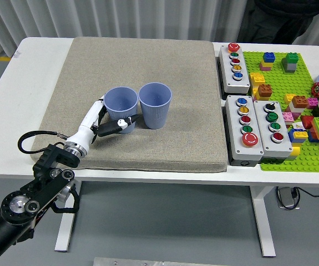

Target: Pick cup pour cup place

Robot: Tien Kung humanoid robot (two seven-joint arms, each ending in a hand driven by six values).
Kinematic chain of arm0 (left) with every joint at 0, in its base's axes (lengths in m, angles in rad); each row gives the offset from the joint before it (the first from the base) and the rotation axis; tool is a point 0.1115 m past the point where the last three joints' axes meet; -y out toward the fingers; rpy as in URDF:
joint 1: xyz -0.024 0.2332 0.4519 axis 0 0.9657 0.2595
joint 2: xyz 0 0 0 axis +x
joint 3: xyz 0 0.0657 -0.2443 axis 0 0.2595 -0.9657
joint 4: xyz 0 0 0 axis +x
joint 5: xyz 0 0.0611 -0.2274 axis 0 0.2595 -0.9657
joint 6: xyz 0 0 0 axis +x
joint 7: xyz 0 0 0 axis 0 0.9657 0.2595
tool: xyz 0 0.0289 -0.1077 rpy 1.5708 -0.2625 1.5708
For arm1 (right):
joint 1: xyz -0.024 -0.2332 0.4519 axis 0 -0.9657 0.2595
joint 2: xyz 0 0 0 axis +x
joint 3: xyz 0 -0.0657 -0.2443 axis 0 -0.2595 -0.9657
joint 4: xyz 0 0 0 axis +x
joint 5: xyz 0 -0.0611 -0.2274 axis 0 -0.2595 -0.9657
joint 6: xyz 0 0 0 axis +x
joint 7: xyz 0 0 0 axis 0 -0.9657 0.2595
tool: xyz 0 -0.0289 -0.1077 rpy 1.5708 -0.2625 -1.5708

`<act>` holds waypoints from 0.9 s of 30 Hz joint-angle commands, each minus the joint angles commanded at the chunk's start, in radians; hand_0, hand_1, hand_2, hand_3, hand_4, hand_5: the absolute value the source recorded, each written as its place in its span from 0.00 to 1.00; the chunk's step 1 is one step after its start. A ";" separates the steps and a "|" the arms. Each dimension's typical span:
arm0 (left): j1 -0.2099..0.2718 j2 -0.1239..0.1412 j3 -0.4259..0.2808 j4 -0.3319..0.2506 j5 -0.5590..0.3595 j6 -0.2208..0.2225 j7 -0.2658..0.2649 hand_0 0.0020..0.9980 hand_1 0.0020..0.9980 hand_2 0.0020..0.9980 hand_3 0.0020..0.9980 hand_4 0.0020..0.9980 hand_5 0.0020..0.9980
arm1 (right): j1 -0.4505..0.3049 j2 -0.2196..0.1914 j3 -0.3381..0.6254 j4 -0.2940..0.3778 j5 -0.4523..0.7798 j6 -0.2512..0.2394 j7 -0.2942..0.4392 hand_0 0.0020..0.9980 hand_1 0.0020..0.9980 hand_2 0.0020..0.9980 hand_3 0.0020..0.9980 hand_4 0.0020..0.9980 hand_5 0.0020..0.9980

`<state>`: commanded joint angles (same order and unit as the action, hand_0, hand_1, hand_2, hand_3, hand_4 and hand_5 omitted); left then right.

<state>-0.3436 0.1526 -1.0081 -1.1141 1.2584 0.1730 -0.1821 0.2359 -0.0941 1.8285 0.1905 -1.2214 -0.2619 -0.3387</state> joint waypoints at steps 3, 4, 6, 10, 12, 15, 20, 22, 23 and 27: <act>-0.002 0.000 0.002 -0.003 0.001 0.007 -0.002 0.81 0.73 0.86 0.83 0.92 0.34 | 0.002 -0.001 -0.002 0.000 0.002 0.000 0.001 0.69 0.63 0.59 0.57 0.00 0.11; -0.003 -0.001 0.003 -0.003 0.001 0.008 -0.003 0.81 0.73 0.86 0.83 0.92 0.34 | 0.003 -0.001 -0.003 0.000 0.004 0.000 0.001 0.69 0.63 0.59 0.57 0.00 0.11; -0.004 -0.003 0.005 -0.003 0.004 0.011 -0.003 0.81 0.73 0.86 0.83 0.92 0.34 | 0.004 -0.001 -0.004 0.000 0.005 -0.001 0.001 0.69 0.63 0.59 0.57 0.00 0.11; -0.004 -0.005 0.010 -0.004 0.004 0.010 -0.004 0.77 0.67 0.78 0.75 0.91 0.33 | 0.005 -0.001 -0.006 0.000 0.008 -0.002 0.001 0.69 0.63 0.59 0.57 0.00 0.11; -0.004 -0.006 0.011 -0.005 0.003 0.010 -0.004 0.77 0.67 0.78 0.75 0.91 0.33 | 0.005 -0.002 -0.006 0.000 0.007 -0.001 0.001 0.69 0.63 0.59 0.57 0.00 0.11; -0.004 -0.006 0.013 -0.005 0.003 0.007 -0.005 0.68 0.63 0.74 0.71 0.91 0.34 | 0.004 -0.002 -0.006 -0.001 0.007 -0.001 0.001 0.69 0.63 0.59 0.57 0.00 0.11; -0.002 -0.007 0.014 -0.004 0.002 0.010 -0.006 0.67 0.61 0.72 0.70 0.90 0.33 | 0.003 -0.001 -0.006 0.000 0.007 -0.002 0.000 0.69 0.63 0.58 0.57 0.00 0.11; -0.003 -0.008 0.013 -0.003 0.000 0.014 -0.007 0.67 0.61 0.72 0.70 0.90 0.33 | 0.003 -0.002 -0.006 -0.001 0.008 -0.002 0.001 0.69 0.63 0.58 0.57 0.00 0.11; -0.003 -0.008 0.013 -0.003 0.000 0.019 -0.009 0.67 0.61 0.72 0.70 0.90 0.33 | 0.003 -0.002 -0.006 -0.001 0.006 -0.002 0.000 0.69 0.63 0.58 0.57 0.00 0.11; -0.002 -0.008 0.014 -0.002 -0.003 0.029 -0.015 0.64 0.58 0.69 0.69 0.87 0.30 | 0.002 -0.001 -0.006 -0.001 0.007 -0.002 0.000 0.69 0.63 0.59 0.57 0.00 0.11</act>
<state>-0.3452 0.1451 -0.9945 -1.1164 1.2552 0.2023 -0.1974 0.2378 -0.0955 1.8227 0.1899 -1.2147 -0.2637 -0.3384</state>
